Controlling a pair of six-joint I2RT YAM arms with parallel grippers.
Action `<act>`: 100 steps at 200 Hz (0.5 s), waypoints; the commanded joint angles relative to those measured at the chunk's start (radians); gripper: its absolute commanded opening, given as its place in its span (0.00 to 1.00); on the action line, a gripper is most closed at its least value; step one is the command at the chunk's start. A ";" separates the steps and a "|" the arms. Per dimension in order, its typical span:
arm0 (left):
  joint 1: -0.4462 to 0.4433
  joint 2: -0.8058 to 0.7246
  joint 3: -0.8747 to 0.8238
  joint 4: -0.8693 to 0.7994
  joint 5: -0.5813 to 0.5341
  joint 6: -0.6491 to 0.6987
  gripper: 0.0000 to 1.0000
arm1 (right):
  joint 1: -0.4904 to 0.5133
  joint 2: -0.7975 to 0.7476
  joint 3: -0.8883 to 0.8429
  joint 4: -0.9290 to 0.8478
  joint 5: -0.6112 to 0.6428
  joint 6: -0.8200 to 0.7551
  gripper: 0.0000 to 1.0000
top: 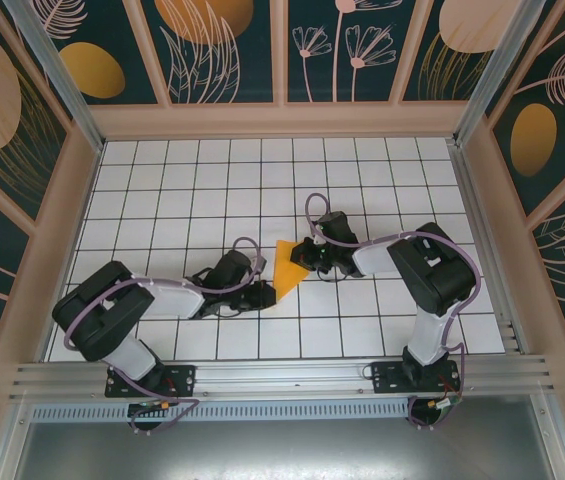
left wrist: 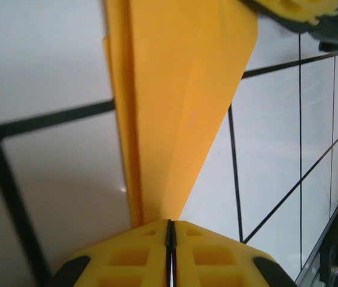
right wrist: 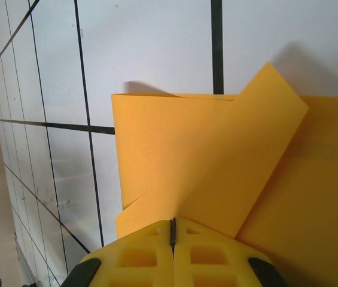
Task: Fold a paper plane with a square sheet of paper (pick it up from the middle)
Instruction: Fourth fold the wing at the center of the table.
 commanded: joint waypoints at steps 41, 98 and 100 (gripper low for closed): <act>-0.006 -0.156 -0.034 -0.230 -0.066 -0.013 0.10 | 0.006 0.060 -0.018 -0.117 0.101 -0.006 0.03; -0.006 -0.134 0.140 -0.210 -0.135 0.028 0.12 | 0.011 0.057 -0.027 -0.104 0.109 0.013 0.03; -0.005 -0.125 0.147 -0.206 -0.131 0.029 0.12 | 0.011 0.056 -0.028 -0.103 0.110 0.015 0.03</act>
